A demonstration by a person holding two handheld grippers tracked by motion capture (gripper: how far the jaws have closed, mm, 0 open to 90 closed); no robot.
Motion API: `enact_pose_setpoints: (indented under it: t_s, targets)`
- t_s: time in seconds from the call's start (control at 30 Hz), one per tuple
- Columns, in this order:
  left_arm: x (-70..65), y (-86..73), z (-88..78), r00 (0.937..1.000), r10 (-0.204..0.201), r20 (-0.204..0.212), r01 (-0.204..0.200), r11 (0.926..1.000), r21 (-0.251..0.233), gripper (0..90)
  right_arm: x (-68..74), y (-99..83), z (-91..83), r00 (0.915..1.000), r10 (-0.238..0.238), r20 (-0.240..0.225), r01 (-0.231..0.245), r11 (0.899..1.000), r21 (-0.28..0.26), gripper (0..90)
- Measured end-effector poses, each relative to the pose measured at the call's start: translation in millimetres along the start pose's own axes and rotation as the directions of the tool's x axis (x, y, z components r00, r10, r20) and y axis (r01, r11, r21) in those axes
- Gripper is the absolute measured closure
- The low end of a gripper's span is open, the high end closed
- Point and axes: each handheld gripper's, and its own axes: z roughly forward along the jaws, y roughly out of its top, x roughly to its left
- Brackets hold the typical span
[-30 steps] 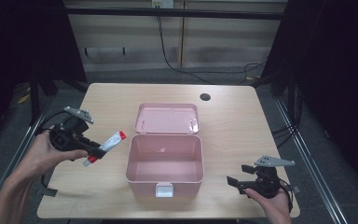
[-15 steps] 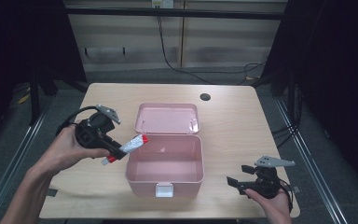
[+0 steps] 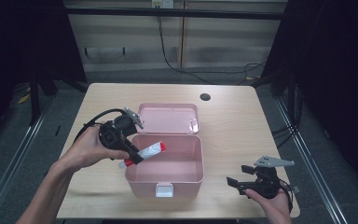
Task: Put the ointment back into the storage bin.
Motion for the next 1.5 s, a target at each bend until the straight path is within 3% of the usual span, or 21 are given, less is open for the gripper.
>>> enact_pose_setpoints:
  t_s: [0.07, 0.13, 0.27, 0.37, 0.67, 0.77, 0.87, 1.23, 1.27, 1.5]
  targets:
    - [-1.3, 3.9, 4.4, 0.9998, 0.019, 0.007, -0.019, 0.9996, 0.023, 70.7, 0.0, 0.0, 0.2, 1.0, -0.001, 0.001, 0.001, 1.0, 0.003, 17.1]
    - [-2.7, 4.8, 6.1, 1.0, 0.009, 0.001, -0.009, 0.9999, 0.01, 70.6, 0.0, 0.0, 0.2, 1.0, 0.001, -0.001, -0.001, 1.0, 0.003, 17.1]
    - [-6.1, 14.9, 11.2, 0.9993, 0.035, 0.011, -0.035, 0.9988, 0.034, 70.5, 0.5, -0.1, -0.1, 1.0, 0.0, -0.001, 0.0, 1.0, 0.002, 17.1]
    - [-8.3, 18.4, 14.9, 0.9994, 0.033, 0.01, -0.034, 0.9986, 0.041, 70.5, 0.3, -0.1, 0.0, 1.0, 0.0, -0.001, 0.0, 1.0, 0.002, 17.1]
    - [-11.2, 32.9, 36.0, 0.9955, 0.088, 0.033, -0.091, 0.9911, 0.097, 70.6, -0.3, 0.0, -0.1, 1.0, 0.001, 0.0, -0.001, 1.0, -0.003, 17.1]
    - [-10.4, 33.7, 39.4, 0.9969, 0.075, 0.024, -0.076, 0.9934, 0.085, 70.7, -0.3, 0.0, -0.1, 1.0, 0.001, -0.002, -0.001, 1.0, -0.004, 17.1]
    - [-7.6, 36.9, 46.0, 0.9959, 0.084, 0.034, -0.087, 0.9894, 0.117, 70.7, -0.5, 0.0, 0.0, 1.0, 0.001, -0.002, -0.001, 1.0, -0.003, 17.1]
    - [-7.6, 41.9, 68.3, 0.9933, 0.094, 0.067, -0.102, 0.9863, 0.129, 70.7, -0.5, -0.2, 0.6, 1.0, 0.002, 0.0, -0.002, 1.0, 0.004, 17.2]
    - [-6.9, 43.3, 73.3, 0.9914, 0.105, 0.078, -0.115, 0.9825, 0.146, 70.7, -0.6, -0.2, 0.6, 1.0, 0.003, -0.001, -0.003, 1.0, 0.005, 17.1]
    - [-5.3, 44.7, 81.6, 0.9915, 0.099, 0.085, -0.11, 0.9848, 0.135, 70.7, -0.5, -0.2, 0.6, 1.0, 0.002, 0.0, -0.002, 1.0, 0.004, 17.2]
